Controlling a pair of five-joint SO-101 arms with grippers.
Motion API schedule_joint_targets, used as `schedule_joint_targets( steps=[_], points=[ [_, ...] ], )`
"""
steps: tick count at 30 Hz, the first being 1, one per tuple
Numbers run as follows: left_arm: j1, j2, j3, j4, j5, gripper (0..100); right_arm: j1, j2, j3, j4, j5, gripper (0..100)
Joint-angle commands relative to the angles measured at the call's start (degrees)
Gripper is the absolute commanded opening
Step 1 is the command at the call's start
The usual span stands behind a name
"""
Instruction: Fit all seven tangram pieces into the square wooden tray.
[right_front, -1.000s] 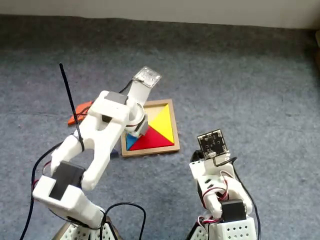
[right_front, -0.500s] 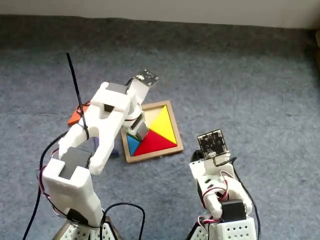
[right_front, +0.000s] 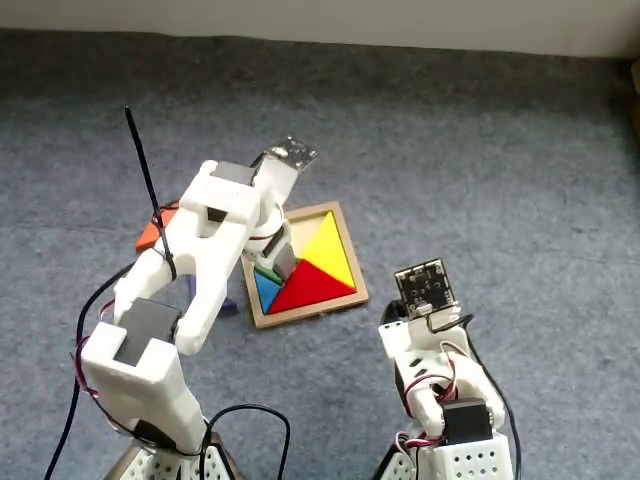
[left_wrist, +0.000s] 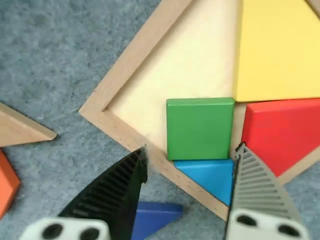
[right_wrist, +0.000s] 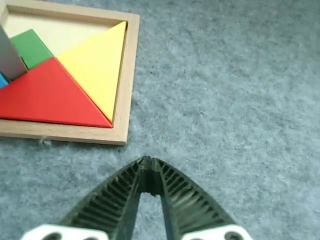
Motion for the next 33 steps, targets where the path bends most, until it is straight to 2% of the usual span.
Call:
schedule_joint_targets(
  steps=[1,5,8,12,16,28,33],
  points=[
    [0.04,-6.64,-0.57,0.44,0.88,28,0.75,-0.92,4.44,-0.13,-0.44,0.6],
    [-0.40,-9.71,2.07,0.09,0.88,28,0.75,-0.92,4.44,-0.13,-0.44,0.6],
    [-0.75,-9.89,4.70,-3.78,2.46,27,0.75,-0.92,4.44,-0.13,-0.44,0.6],
    [-4.44,-9.89,8.04,-10.20,3.96,24,0.75,-0.92,4.53,-0.13,-0.44,0.6],
    [-6.73,-9.80,9.71,-12.31,4.04,23,0.75,-0.92,4.53,-0.13,-0.44,0.6],
    [-3.12,-9.63,12.26,-12.31,3.78,23,0.75,-0.92,4.53,-0.13,-0.44,0.6],
    [-1.36,-3.47,9.54,-13.01,3.78,23,0.75,-0.92,4.53,-0.13,-0.44,0.6]
  ],
)
